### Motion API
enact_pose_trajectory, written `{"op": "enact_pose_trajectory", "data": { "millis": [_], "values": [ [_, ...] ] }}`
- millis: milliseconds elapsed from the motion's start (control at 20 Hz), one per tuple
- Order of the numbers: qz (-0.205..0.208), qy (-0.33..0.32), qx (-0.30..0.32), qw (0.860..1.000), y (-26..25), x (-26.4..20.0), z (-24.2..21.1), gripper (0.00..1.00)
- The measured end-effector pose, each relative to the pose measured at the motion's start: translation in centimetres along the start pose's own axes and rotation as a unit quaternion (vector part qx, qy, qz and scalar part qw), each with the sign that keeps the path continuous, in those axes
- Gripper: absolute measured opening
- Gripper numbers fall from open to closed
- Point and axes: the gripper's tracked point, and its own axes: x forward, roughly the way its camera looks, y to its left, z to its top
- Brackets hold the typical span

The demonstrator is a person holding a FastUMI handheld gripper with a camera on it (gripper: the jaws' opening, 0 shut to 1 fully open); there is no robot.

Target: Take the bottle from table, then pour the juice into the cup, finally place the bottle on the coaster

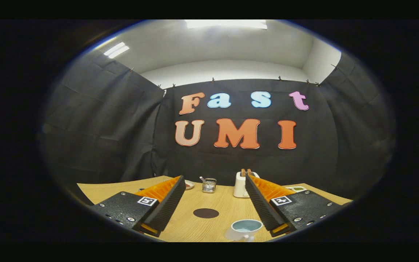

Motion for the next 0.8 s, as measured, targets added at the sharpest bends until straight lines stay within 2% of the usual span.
{"op": "enact_pose_trajectory", "data": {
  "millis": [250, 550, 800],
  "values": [
    [-0.008, 0.008, 0.022, 1.000, -0.8, -0.5, -0.3, 0.98],
    [0.011, 0.047, 0.040, 0.998, 1.5, -0.3, -3.3, 0.98],
    [0.043, 0.083, 0.037, 0.995, 5.6, -0.2, -6.3, 0.98]
  ]
}}
